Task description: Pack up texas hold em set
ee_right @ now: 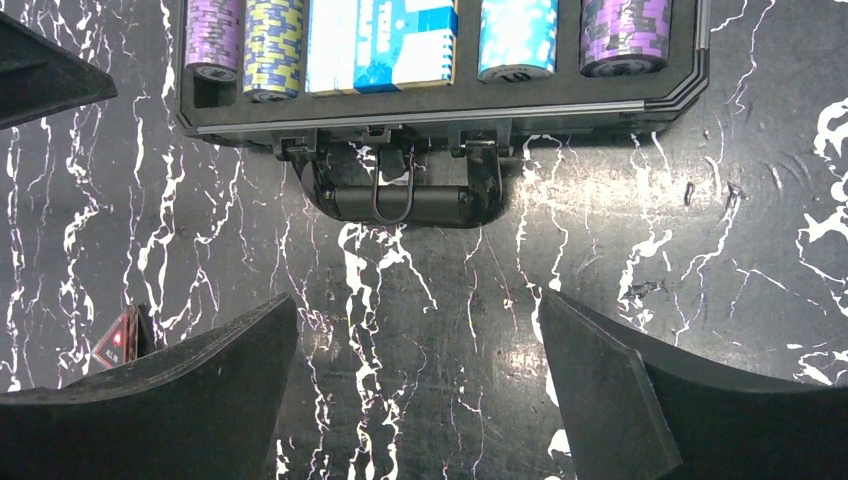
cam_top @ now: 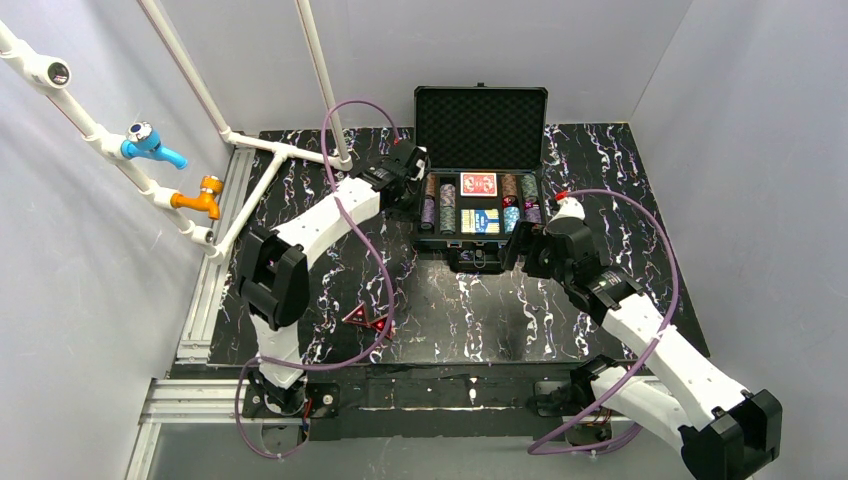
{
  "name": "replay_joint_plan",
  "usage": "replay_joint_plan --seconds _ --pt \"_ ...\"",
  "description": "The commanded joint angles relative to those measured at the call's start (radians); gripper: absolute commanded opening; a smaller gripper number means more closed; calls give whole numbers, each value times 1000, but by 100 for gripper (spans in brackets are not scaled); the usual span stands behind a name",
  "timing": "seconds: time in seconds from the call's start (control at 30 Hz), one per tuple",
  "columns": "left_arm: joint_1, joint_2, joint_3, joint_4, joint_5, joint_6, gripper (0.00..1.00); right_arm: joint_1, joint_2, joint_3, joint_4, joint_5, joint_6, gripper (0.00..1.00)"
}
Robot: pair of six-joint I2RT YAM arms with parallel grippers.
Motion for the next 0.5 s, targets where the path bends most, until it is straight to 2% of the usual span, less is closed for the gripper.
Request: replay_joint_plan --seconds 0.0,0.1,0.47 --pt "1 -41 -70 100 70 18 30 -1 0 -22 49 -18 19 98" --pt "1 -27 -77 121 94 10 23 -2 -3 -22 46 -18 21 98" --pt "1 44 -59 144 117 -15 20 -2 -17 -17 24 -5 25 98"
